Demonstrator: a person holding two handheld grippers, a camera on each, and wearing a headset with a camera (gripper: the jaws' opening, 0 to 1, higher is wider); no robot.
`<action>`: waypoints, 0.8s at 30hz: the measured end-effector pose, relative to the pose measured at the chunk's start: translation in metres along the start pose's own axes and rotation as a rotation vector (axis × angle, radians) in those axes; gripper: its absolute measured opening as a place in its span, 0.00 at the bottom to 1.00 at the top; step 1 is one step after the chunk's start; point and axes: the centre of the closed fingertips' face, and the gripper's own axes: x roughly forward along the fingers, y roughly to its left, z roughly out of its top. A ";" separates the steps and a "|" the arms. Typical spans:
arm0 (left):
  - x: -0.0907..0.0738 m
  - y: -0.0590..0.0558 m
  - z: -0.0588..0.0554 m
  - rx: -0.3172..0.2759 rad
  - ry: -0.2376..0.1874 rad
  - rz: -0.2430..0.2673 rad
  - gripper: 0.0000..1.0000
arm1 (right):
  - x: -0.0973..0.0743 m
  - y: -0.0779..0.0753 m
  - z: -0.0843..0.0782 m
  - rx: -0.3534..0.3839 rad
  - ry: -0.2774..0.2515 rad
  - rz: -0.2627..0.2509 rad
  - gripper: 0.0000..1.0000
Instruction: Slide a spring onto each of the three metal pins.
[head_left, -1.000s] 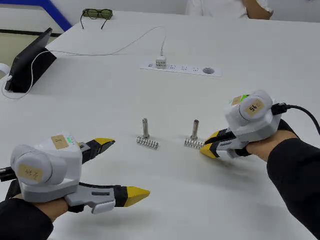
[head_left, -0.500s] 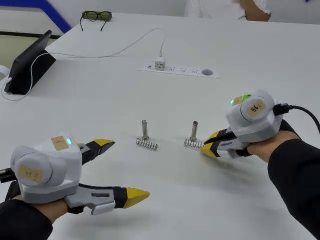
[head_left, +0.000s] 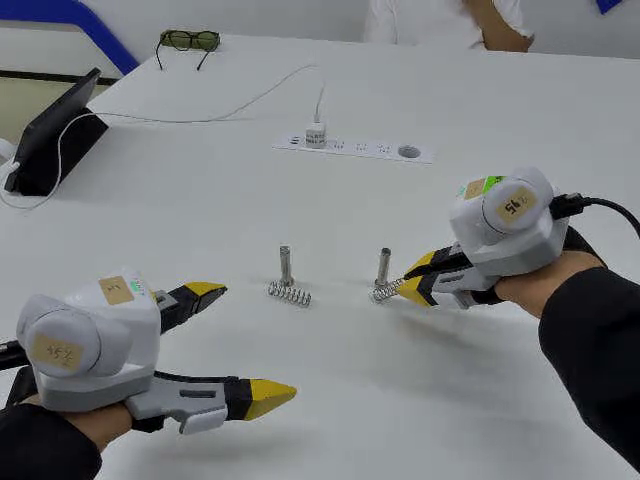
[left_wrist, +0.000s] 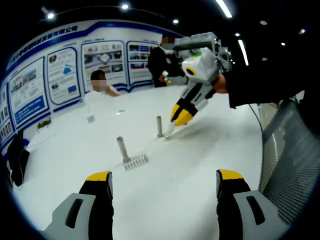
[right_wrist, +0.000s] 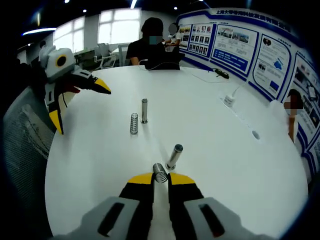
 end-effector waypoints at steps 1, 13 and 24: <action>0.000 0.000 0.000 -0.001 -0.001 0.000 0.87 | -0.001 0.001 0.001 -0.002 0.000 0.000 0.12; 0.000 0.000 0.001 0.000 -0.005 -0.001 0.87 | -0.009 0.004 0.007 -0.013 0.009 0.007 0.12; 0.002 -0.004 0.002 0.023 0.005 -0.020 0.85 | -0.019 0.018 0.024 -0.051 -0.002 0.041 0.12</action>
